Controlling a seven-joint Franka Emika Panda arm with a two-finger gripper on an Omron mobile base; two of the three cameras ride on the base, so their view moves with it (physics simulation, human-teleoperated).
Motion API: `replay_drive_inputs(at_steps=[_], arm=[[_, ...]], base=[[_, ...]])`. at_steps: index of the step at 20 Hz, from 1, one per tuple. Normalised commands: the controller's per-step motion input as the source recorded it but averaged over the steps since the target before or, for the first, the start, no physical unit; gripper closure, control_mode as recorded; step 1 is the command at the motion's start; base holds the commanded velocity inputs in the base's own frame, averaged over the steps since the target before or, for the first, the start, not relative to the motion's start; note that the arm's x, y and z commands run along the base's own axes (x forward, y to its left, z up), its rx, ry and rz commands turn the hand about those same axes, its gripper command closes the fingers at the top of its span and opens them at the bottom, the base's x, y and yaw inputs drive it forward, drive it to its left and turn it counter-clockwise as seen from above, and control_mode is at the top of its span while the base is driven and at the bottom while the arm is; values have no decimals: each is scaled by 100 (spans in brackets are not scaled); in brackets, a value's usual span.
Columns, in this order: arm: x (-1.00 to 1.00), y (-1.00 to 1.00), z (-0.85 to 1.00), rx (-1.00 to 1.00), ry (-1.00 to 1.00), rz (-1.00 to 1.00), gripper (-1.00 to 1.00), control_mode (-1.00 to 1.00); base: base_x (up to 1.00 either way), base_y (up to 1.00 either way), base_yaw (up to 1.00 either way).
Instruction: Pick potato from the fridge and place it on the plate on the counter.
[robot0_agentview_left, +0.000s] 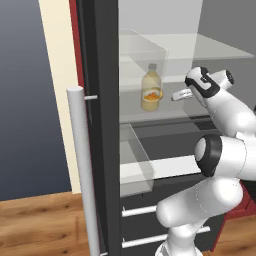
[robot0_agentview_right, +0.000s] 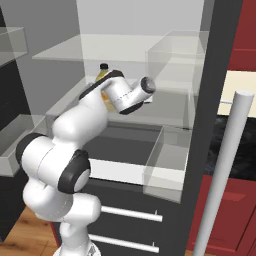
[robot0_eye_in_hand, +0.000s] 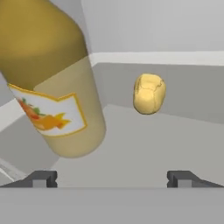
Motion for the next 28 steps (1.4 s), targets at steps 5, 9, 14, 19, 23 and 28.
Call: replay_drive_inputs(at_steps=[5,9,14,19,23,28], arm=[[9,0,0,1,0,11,-100,-100],[16,0,0,0,-1,8,-100,-100],[14,7,-11,0,-17,3,-100,-100],[9,9,-19,0,-25,3,-100,-100],[4,14,-18,0,-19,2,-100,-100],[0,12,-15,0,-18,5,-100,-100]], base=[[0,0,0],[0,0,0],[0,0,0],[0,0,0],[0,0,0],[0,0,0]])
